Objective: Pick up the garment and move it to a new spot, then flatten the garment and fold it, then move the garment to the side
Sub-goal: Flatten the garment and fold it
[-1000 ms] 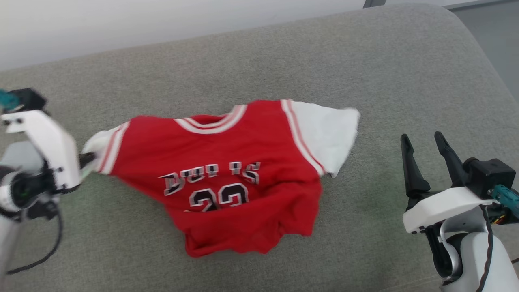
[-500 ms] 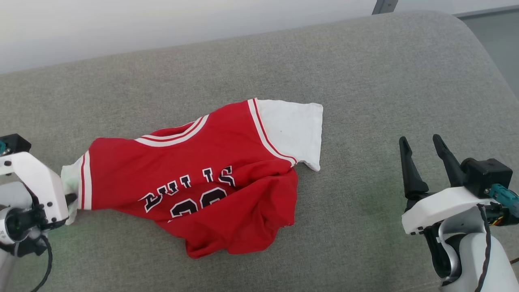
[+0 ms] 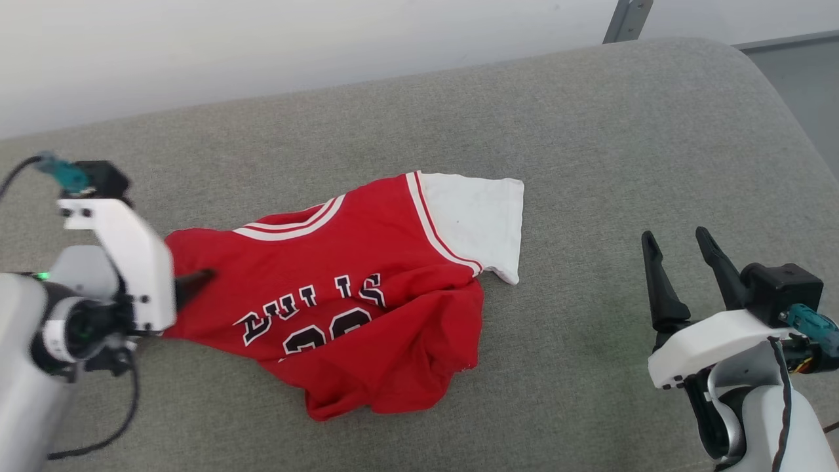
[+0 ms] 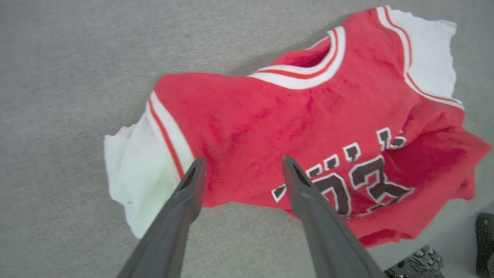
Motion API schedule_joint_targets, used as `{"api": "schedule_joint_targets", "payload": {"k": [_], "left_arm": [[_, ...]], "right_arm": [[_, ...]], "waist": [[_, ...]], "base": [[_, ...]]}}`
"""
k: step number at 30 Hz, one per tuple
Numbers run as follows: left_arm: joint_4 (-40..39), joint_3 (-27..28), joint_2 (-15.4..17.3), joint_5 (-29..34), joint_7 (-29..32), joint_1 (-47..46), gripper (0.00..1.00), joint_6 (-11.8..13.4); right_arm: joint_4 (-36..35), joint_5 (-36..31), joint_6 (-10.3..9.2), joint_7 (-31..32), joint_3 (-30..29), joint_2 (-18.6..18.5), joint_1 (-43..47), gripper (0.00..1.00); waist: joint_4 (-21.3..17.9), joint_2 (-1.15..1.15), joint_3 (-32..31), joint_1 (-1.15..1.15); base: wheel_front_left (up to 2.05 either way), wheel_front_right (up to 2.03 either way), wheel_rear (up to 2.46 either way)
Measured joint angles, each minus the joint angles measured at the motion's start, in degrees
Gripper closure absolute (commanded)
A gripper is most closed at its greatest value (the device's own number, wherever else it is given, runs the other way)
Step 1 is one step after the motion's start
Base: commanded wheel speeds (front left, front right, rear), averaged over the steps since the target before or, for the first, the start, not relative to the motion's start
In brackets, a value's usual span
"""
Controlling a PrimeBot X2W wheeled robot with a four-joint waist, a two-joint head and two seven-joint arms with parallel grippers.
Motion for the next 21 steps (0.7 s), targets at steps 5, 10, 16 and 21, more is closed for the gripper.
{"api": "schedule_joint_targets", "payload": {"k": [5,10,16,21], "left_arm": [[-8.00,-2.81,-3.11,-2.76,6.20,0.76,0.00,2.02],[-11.49,-5.34,-4.05,-3.33,8.92,2.37,0.00,2.97],[-8.50,-7.78,-4.15,-0.88,7.75,3.59,0.00,2.42],[-2.40,-10.45,-5.54,4.06,2.85,3.47,0.00,-0.16]], "right_arm": [[-0.36,0.32,0.00,0.41,0.35,-0.01,0.00,0.00],[-0.48,0.82,0.00,0.35,0.54,-0.01,-0.09,0.00],[-0.43,1.63,0.00,-0.12,1.45,-0.01,-1.09,0.00],[0.14,2.15,0.00,-0.71,1.98,-0.01,-2.10,0.00]], "waist": [[-0.76,0.00,0.35,0.00],[-1.84,0.00,1.41,0.00],[-3.18,0.00,3.03,0.00],[-4.41,0.00,4.72,0.00]], "base": [[0.00,0.00,0.00],[0.00,0.00,0.00],[0.00,0.00,0.00],[0.00,0.00,0.00]]}}
